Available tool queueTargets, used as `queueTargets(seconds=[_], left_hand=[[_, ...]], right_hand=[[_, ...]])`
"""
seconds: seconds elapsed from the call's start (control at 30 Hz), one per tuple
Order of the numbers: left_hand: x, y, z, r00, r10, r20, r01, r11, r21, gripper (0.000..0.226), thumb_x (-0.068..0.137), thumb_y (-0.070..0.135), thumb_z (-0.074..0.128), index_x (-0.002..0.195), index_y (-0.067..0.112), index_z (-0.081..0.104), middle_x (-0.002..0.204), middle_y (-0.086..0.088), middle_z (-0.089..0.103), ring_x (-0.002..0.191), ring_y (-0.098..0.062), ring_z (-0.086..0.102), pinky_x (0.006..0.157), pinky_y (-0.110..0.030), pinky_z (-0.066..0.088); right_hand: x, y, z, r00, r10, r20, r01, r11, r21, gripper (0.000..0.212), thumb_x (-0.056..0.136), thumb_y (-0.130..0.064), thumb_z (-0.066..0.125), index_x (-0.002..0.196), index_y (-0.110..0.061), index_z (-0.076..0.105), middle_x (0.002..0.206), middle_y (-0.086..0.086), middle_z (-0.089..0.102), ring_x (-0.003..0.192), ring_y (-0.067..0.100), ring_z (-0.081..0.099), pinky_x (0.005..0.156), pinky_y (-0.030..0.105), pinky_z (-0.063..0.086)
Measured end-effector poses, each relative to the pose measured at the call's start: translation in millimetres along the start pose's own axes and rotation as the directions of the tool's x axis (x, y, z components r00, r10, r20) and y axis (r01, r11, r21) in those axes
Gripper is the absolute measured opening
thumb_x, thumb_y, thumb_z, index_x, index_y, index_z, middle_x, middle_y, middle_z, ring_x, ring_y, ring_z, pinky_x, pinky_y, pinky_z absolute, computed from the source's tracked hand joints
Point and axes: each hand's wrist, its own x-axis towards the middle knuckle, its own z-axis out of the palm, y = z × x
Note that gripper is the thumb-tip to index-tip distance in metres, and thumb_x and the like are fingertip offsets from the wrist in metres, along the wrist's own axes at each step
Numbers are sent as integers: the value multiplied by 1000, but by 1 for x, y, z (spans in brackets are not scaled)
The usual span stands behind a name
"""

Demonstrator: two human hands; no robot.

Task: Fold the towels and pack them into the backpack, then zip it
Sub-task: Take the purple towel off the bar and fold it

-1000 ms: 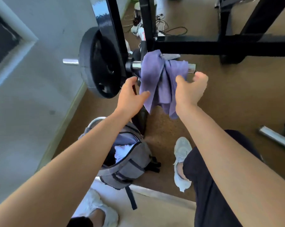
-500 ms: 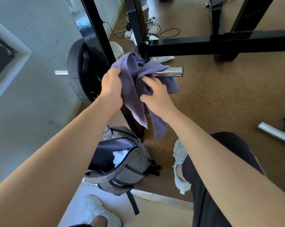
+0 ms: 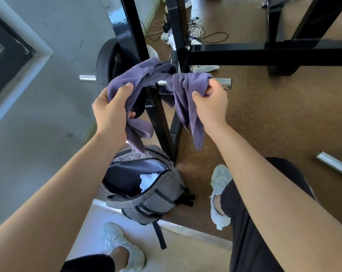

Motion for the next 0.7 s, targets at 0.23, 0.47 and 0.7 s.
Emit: queueTargets(seconds=[0.23,0.47,0.7], left_hand=[[-61,-10,-56,990,-1,-138,-5,999,-44,15,78,10,66,66,16,60,44,0,46,43,-17,42,53,-28,41],[-109,-10,-100,967,139,215,-118,987,-106,45,62,7,62,100,22,81,123,-5,73,119,-30,65,96,-42,52],[-136,2,-95,906,183,381,-237,966,101,17,71,4,57,81,4,71,88,-18,70,84,-39,66,70,-49,54]], right_hand=[[-3,-1,7,998,54,30,-53,998,-32,42,89,-15,70,129,-13,55,121,2,67,111,17,65,92,29,55],[-11,-5,14,970,112,218,-117,993,7,75,78,-23,71,146,-21,39,134,0,61,120,17,62,100,44,55],[-18,-14,20,909,163,384,-260,941,217,86,83,3,64,152,-29,23,149,4,47,131,21,54,107,50,49]])
